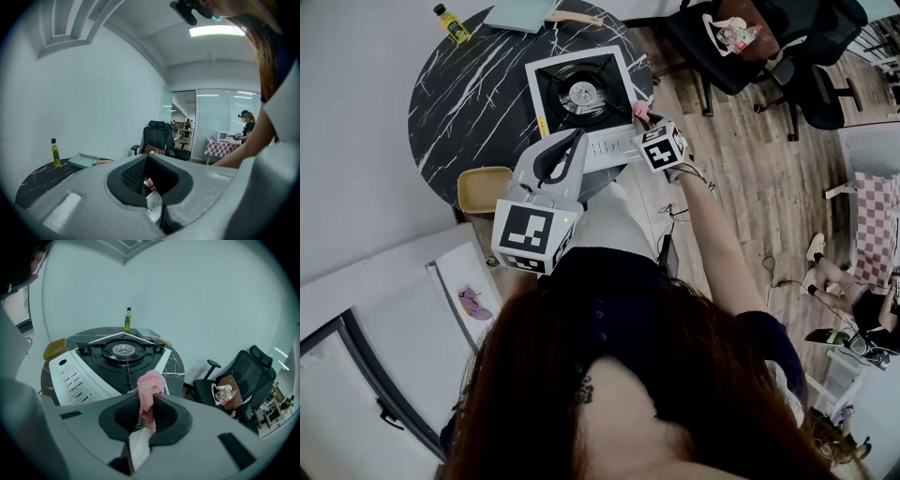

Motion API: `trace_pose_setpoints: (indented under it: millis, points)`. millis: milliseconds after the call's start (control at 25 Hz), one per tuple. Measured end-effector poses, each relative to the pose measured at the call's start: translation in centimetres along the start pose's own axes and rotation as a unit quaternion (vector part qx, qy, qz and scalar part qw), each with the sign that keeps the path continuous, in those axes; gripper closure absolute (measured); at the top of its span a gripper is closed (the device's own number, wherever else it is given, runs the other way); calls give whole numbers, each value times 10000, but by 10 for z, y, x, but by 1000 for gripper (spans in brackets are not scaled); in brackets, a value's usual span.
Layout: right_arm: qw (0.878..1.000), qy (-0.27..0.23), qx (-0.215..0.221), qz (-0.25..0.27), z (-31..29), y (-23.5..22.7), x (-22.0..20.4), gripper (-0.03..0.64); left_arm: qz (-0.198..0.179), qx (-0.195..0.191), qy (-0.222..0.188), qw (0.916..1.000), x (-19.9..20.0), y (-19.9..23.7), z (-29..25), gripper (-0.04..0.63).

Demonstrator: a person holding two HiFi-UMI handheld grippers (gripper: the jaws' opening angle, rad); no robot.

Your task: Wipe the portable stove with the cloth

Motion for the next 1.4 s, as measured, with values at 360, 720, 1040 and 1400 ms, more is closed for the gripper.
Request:
trace_pose_setpoints:
  millis: [360, 720, 1040, 1400]
  points:
    - [10000, 1, -42, 19, 5, 7, -4, 558, 31, -22, -42, 10000, -3, -4, 5, 584]
    - [9999, -2, -82, -60, 9, 8, -6, 558, -15, 17, -171, 9999, 2, -5, 9, 584]
    - [9998, -14, -169, -40, 15, 13, -10, 557, -24, -1, -211, 9998, 1, -10, 12, 584]
    - [9995, -164, -279, -35, 25, 24, -18, 557, -60, 28, -254, 9997, -2, -13, 18, 583]
Point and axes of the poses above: the fingertips, and each gripper's own axes: z backward along the fingers, y to its left, x out of its top, the point moved 1 cm from there along z, backward along the fingers, and after that the axes turned 1 degree about -x, right-handed, at the moved point
